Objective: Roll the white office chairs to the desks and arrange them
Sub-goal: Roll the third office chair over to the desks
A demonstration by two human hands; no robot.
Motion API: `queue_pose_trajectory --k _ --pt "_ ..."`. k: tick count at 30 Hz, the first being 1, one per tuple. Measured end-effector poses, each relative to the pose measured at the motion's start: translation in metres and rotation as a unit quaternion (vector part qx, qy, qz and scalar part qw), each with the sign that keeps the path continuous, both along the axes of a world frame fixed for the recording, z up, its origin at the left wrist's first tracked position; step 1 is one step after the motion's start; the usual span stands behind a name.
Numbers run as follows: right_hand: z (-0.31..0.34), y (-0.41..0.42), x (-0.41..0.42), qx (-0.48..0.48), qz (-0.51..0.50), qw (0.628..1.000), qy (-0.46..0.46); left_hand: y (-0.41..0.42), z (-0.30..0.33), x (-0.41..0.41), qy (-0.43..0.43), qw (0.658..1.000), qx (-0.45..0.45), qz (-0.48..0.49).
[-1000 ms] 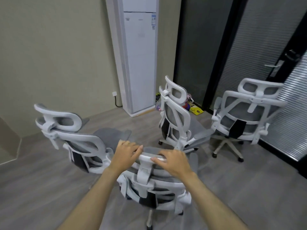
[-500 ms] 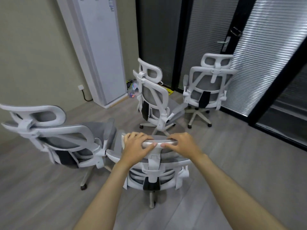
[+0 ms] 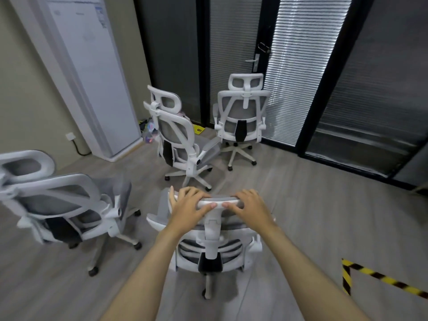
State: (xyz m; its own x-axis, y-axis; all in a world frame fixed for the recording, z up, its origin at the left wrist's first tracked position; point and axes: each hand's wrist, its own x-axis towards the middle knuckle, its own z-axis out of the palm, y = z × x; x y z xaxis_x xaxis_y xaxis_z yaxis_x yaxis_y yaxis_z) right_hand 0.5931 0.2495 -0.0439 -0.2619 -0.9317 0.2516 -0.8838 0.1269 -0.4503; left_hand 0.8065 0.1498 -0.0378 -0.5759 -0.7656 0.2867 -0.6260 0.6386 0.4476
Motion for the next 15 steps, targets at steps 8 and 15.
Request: queue_pose_trajectory --k 8,15 --pt "-0.002 0.164 -0.027 -0.008 -0.068 0.998 -0.003 0.14 0.001 -0.042 0.047 0.991 0.088 -0.085" --pt "0.003 0.333 -0.034 -0.024 -0.144 0.989 -0.036 0.284 0.01 -0.07 0.009 0.985 0.084 -0.149"
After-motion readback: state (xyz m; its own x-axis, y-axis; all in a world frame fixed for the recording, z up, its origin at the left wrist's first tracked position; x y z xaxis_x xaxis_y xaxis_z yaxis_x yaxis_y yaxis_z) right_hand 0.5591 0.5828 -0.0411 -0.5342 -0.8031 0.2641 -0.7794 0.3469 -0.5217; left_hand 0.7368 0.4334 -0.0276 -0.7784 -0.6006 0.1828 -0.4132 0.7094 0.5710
